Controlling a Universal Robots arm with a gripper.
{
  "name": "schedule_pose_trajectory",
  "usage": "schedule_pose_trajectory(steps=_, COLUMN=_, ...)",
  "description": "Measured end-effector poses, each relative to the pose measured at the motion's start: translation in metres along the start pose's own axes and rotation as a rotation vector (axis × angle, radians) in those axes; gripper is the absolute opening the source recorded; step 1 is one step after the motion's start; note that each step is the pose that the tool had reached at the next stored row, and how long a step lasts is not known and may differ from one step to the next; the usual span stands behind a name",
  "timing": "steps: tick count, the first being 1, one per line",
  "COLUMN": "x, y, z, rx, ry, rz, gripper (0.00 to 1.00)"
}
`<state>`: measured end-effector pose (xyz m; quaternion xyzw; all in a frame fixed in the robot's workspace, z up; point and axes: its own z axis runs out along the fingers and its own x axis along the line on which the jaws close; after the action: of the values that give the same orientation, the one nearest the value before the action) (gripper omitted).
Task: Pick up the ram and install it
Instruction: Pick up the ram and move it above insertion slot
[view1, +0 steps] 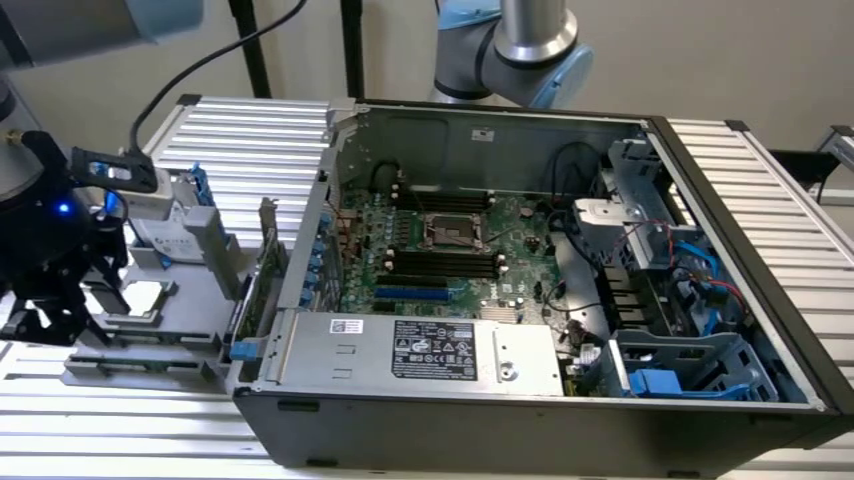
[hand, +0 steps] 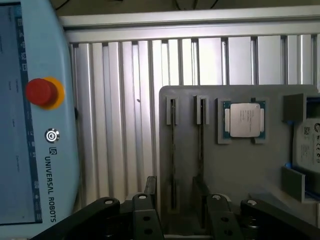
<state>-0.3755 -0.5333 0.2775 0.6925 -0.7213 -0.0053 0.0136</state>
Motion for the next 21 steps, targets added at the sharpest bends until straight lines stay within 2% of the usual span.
schedule_pose_trajectory(steps=21, x=-0.003, y=-0.0018, z=0.0382, rx=0.0006, ry=0.0012, rz=-0.046, gripper=0.42)
